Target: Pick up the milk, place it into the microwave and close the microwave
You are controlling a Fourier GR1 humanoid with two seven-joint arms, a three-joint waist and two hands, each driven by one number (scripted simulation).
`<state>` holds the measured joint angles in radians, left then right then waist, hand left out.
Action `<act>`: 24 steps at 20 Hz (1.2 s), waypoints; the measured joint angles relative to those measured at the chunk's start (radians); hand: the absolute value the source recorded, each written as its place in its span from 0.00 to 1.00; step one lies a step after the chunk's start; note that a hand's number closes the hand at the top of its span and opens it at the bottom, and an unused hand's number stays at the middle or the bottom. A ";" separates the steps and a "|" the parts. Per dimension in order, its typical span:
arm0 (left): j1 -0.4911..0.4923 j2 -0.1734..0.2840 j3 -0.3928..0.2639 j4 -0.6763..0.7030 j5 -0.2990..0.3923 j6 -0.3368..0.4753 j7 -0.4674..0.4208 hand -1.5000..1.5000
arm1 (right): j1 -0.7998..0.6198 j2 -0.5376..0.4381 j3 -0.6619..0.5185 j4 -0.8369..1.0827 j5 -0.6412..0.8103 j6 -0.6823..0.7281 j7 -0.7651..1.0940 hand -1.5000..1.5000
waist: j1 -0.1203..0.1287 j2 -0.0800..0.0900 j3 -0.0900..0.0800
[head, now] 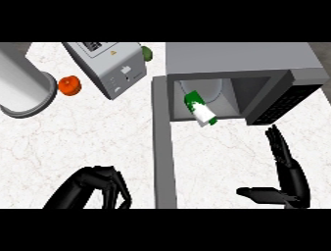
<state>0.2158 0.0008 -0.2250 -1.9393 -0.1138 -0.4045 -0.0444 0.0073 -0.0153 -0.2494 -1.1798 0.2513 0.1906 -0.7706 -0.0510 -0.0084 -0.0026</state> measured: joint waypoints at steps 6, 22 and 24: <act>-0.158 0.004 -0.096 0.214 -0.081 -0.031 0.016 1.00 | 0.163 -0.027 -0.014 -0.222 -0.047 0.047 0.052 0.00 | 0.003 0.005 0.001; -0.562 0.005 -0.581 0.854 0.101 0.419 -0.181 1.00 | 0.342 -0.106 -0.078 -0.564 -0.266 0.240 0.131 0.00 | -0.020 0.015 0.000; -0.588 0.005 -0.640 0.868 0.140 0.507 -0.172 1.00 | 0.343 -0.116 -0.082 -0.593 -0.286 0.253 0.137 0.00 | -0.034 0.017 -0.001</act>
<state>-0.3720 0.0062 -0.8655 -1.0710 0.0266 0.1021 -0.2159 0.3504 -0.1314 -0.3314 -1.7733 -0.0351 0.4440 -0.6341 -0.0855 0.0084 -0.0033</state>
